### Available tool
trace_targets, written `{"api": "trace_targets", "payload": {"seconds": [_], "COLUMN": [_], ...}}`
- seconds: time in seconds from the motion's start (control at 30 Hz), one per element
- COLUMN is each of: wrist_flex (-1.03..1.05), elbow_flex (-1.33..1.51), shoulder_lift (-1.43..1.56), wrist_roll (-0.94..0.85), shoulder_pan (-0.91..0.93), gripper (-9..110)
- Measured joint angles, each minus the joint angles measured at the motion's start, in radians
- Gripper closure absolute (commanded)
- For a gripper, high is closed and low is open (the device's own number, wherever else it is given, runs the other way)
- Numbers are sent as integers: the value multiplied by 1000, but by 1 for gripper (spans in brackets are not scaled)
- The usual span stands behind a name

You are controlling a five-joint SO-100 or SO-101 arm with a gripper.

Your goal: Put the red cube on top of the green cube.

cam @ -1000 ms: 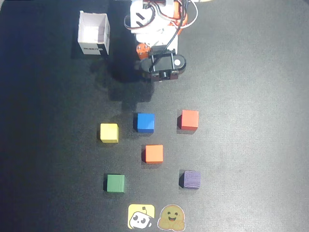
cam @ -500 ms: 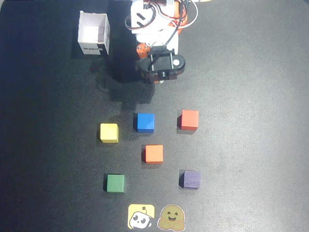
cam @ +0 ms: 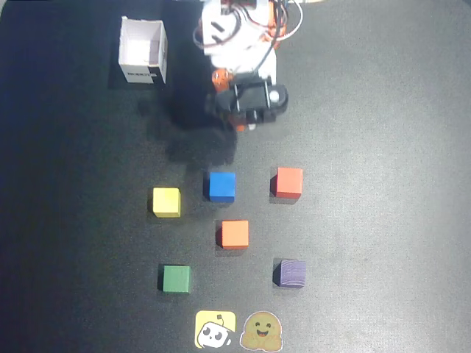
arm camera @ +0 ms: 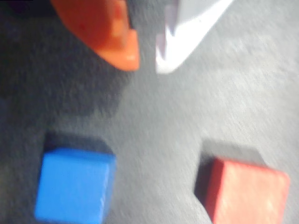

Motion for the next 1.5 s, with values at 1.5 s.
{"api": "trace_targets", "payload": {"seconds": [1.5], "wrist_flex": [-305], "elbow_flex": [-443], "shoulder_lift": [-873], "wrist_roll": [321], "shoulder_pan": [-293], "gripper": [83]}}
